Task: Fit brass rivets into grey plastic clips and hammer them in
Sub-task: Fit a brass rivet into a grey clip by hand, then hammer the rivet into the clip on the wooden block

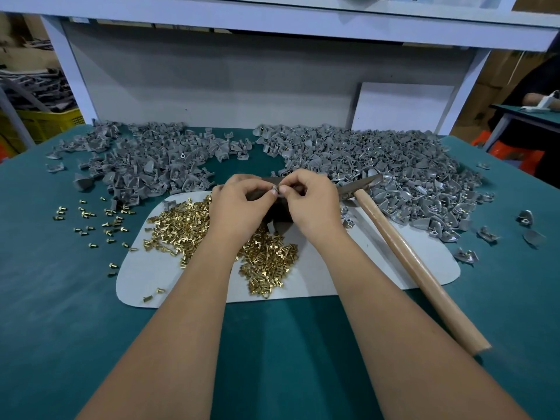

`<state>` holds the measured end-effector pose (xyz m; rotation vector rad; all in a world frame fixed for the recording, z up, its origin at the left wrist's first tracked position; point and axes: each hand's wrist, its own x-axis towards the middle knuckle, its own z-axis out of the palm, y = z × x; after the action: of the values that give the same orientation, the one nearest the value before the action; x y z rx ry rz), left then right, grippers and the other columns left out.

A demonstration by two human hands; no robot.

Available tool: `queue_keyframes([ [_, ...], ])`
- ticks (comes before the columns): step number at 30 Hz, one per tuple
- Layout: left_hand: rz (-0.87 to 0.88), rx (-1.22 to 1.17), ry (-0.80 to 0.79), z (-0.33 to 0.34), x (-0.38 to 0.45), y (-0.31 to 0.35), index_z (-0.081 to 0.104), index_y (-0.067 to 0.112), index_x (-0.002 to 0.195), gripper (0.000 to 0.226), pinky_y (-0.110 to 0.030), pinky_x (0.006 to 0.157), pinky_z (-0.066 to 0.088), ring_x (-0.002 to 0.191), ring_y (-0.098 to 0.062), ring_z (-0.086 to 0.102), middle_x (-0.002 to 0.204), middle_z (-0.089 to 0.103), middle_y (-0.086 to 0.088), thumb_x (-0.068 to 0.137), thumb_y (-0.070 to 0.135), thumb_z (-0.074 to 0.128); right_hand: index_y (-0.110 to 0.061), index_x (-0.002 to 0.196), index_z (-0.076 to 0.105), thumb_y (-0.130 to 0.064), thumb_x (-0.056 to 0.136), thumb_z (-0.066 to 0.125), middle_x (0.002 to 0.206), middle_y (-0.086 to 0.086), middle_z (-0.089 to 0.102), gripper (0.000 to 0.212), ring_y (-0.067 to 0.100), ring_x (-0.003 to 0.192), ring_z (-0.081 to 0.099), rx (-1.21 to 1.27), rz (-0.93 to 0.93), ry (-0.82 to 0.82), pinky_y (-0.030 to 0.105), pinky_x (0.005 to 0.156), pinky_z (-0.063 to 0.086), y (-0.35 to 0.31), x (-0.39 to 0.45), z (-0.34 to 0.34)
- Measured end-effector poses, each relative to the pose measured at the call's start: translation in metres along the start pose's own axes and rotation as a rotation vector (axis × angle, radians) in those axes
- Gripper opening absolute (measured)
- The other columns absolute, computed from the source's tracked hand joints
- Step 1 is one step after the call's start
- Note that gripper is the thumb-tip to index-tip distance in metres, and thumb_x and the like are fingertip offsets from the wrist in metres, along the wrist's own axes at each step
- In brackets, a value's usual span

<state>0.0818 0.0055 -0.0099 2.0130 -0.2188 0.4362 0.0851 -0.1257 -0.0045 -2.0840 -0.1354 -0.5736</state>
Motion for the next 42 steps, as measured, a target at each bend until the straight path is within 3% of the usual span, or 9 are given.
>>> queue_keyframes([
  [8, -0.014, -0.009, -0.004, 0.001, 0.002, -0.002, 0.062, 0.047, 0.074, 0.025, -0.046, 0.108, 0.038, 0.109, -0.015, 0.054, 0.095, 0.053, 0.023, 0.086, 0.028, 0.07, -0.022, 0.101, 0.069, -0.018, 0.096, 0.049, 0.094, -0.011, 0.067, 0.021, 0.002, 0.09, 0.058, 0.18, 0.061, 0.047, 0.021, 0.079, 0.046, -0.002, -0.004, -0.004],
  [18, -0.072, -0.042, -0.003, 0.001, 0.004, -0.005, 0.063, 0.046, 0.073, 0.022, -0.046, 0.106, 0.04, 0.117, -0.023, 0.051, 0.1, 0.054, 0.021, 0.088, 0.03, 0.069, -0.021, 0.106, 0.07, -0.017, 0.096, 0.049, 0.099, -0.01, 0.066, 0.023, 0.002, 0.096, 0.058, 0.183, 0.064, 0.036, 0.023, 0.083, 0.047, 0.0, -0.006, -0.003],
  [21, -0.071, -0.025, 0.0, 0.001, 0.005, -0.006, 0.062, 0.045, 0.074, 0.021, -0.046, 0.106, 0.04, 0.118, -0.024, 0.051, 0.1, 0.054, 0.019, 0.087, 0.03, 0.069, -0.021, 0.114, 0.067, -0.016, 0.095, 0.05, 0.11, -0.007, 0.064, 0.026, 0.008, 0.105, 0.055, 0.108, 0.026, 0.026, 0.029, 0.092, 0.046, 0.0, -0.009, 0.0],
  [25, -0.052, -0.004, 0.004, 0.001, 0.005, -0.005, 0.065, 0.041, 0.079, 0.016, -0.047, 0.105, 0.04, 0.117, -0.026, 0.052, 0.103, 0.059, 0.012, 0.086, 0.027, 0.07, -0.018, 0.118, 0.064, -0.013, 0.092, 0.053, 0.107, -0.008, 0.062, 0.029, 0.009, 0.103, 0.054, -0.008, -0.067, 0.061, 0.031, 0.093, 0.045, -0.005, -0.02, -0.002],
  [29, -0.054, 0.012, 0.022, -0.001, 0.002, -0.002, 0.071, 0.033, 0.084, 0.007, -0.051, 0.099, 0.045, 0.116, -0.031, 0.051, 0.105, 0.065, 0.007, 0.085, 0.026, 0.072, -0.02, 0.118, 0.063, -0.017, 0.091, 0.052, 0.112, -0.005, 0.062, 0.029, 0.014, 0.104, 0.05, -0.368, -0.123, 0.203, 0.031, 0.093, 0.039, -0.001, -0.03, -0.026],
  [32, -0.044, 0.083, 0.029, -0.002, -0.001, 0.0, 0.075, 0.03, 0.09, 0.005, -0.051, 0.101, 0.042, 0.119, -0.029, 0.048, 0.107, 0.065, 0.009, 0.086, 0.03, 0.071, -0.018, 0.114, 0.059, -0.025, 0.088, 0.053, 0.111, 0.002, 0.057, 0.028, 0.02, 0.102, 0.047, -0.738, -0.002, 0.292, 0.033, 0.087, 0.037, 0.005, -0.038, -0.054],
  [35, -0.035, 0.14, 0.042, -0.002, -0.005, 0.002, 0.075, 0.029, 0.097, 0.012, -0.047, 0.105, 0.037, 0.121, -0.026, 0.044, 0.113, 0.065, 0.01, 0.087, 0.033, 0.069, -0.009, 0.115, 0.057, -0.029, 0.089, 0.054, 0.118, 0.013, 0.053, 0.033, 0.031, 0.109, 0.049, -0.965, 0.252, 0.23, 0.039, 0.088, 0.04, 0.011, -0.046, -0.078],
  [39, -0.066, 0.175, 0.047, -0.001, -0.011, 0.005, 0.073, 0.034, 0.099, 0.012, -0.043, 0.106, 0.031, 0.122, -0.024, 0.034, 0.119, 0.062, 0.014, 0.09, 0.036, 0.066, -0.007, 0.119, 0.058, -0.023, 0.095, 0.049, 0.121, 0.014, 0.055, 0.031, 0.032, 0.112, 0.052, -0.982, 0.416, 0.037, 0.034, 0.077, 0.042, 0.016, -0.048, -0.086],
  [42, -0.087, 0.192, 0.042, 0.0, -0.013, 0.007, 0.071, 0.036, 0.101, 0.012, -0.042, 0.105, 0.028, 0.123, -0.024, 0.034, 0.122, 0.061, 0.014, 0.091, 0.036, 0.063, -0.007, 0.118, 0.058, -0.015, 0.093, 0.052, 0.118, 0.014, 0.057, 0.027, 0.031, 0.108, 0.056, -0.902, 0.45, 0.052, 0.032, 0.07, 0.041, 0.013, -0.045, -0.086],
])
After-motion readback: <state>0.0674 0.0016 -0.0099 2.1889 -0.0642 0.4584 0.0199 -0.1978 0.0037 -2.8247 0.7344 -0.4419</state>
